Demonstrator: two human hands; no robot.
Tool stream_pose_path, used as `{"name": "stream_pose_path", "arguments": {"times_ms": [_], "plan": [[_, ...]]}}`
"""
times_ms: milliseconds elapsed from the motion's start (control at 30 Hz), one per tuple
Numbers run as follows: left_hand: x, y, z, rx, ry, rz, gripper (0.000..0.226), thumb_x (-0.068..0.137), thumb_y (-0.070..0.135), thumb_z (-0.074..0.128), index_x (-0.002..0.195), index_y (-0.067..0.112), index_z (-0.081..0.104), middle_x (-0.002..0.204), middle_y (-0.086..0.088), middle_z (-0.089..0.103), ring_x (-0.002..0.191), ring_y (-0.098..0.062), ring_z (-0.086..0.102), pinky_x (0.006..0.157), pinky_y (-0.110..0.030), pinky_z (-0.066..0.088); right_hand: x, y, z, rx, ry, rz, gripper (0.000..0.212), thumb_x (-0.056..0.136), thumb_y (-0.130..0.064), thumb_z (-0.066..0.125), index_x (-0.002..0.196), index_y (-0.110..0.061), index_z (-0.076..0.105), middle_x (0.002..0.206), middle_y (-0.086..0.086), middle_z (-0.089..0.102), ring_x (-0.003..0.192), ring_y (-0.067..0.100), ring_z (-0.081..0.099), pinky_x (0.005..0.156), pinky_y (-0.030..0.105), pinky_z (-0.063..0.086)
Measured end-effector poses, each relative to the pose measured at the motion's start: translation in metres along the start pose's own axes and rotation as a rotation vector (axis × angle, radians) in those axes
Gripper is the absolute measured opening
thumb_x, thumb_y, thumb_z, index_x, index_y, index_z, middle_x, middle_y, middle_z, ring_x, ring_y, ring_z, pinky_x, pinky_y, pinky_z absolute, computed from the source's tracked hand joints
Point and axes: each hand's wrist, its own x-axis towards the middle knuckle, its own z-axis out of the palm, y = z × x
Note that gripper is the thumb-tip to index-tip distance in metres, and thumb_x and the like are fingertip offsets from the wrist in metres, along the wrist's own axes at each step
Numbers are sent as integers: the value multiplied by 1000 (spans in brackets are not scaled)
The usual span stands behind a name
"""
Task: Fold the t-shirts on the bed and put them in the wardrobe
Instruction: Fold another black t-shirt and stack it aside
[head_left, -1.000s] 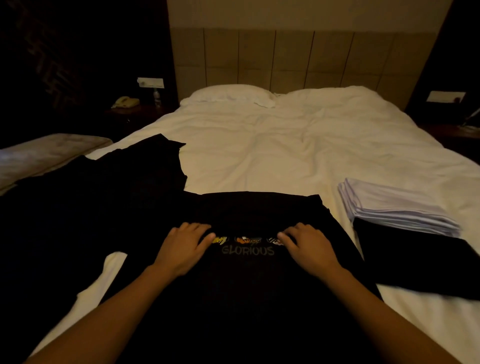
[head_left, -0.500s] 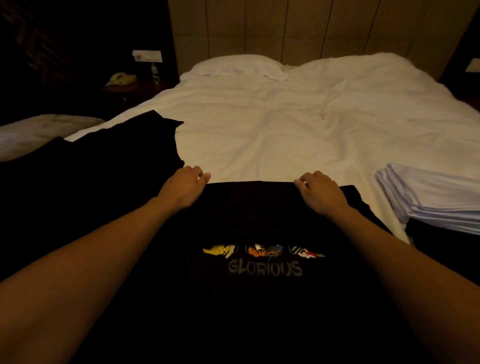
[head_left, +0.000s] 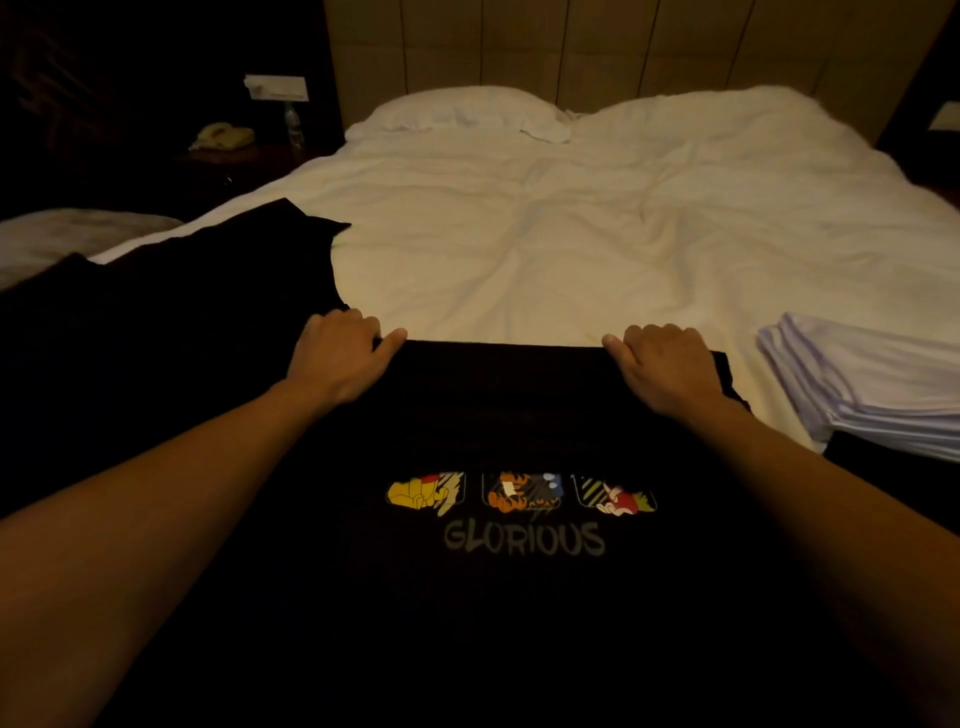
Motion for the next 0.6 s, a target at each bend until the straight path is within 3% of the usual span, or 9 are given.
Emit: {"name": "stream_pose_path", "arguments": {"times_ms": [100, 167, 267, 333, 467, 600], "plan": [[-2, 5, 6, 9, -132, 6, 60, 99, 59, 18, 95, 16, 59, 96, -8, 58, 93, -26, 55, 95, -44, 38, -2, -1, 10, 51, -108, 24, 54, 102, -47, 16, 120, -17, 57, 103, 11, 61, 93, 31, 56, 79, 39, 33], [3, 9, 6, -91, -170, 48, 54, 99, 58, 20, 92, 17, 54, 95, -5, 56, 92, -25, 54, 94, -44, 38, 1, -6, 8, 204, -80, 46, 55, 100, -53, 19, 106, -16, 59, 99, 8, 61, 90, 28, 54, 83, 40, 34], [9, 19, 4, -311, -261, 112, 47, 100, 57, 27, 91, 19, 53, 94, -5, 58, 88, -23, 55, 84, -42, 45, 3, -17, 0, 484, -86, 29, 43, 99, -56, 35, 96, -19, 57, 91, 1, 57, 85, 22, 53, 75, 35, 34], [8, 26, 5, -318, -299, 131, 43, 101, 55, 31, 91, 19, 54, 95, -6, 59, 89, -24, 56, 77, -38, 44, 3, -22, -3, 435, -118, -3, 48, 96, -61, 40, 100, -17, 59, 91, 1, 57, 85, 22, 53, 73, 34, 34], [4, 30, -7, -167, -88, 153, 45, 101, 51, 37, 92, 14, 60, 94, -7, 62, 91, -27, 57, 81, -39, 39, 0, -20, -14, 193, 44, -27, 57, 93, -65, 41, 95, -12, 63, 90, 8, 59, 86, 28, 55, 70, 34, 30], [-4, 33, -44, -110, 221, 161, 40, 100, 49, 42, 92, 14, 61, 88, -5, 59, 87, -26, 54, 81, -41, 38, -8, -18, -46, 239, 230, 42, 51, 93, -60, 46, 93, -11, 62, 90, 8, 58, 86, 27, 52, 72, 34, 26]]}}
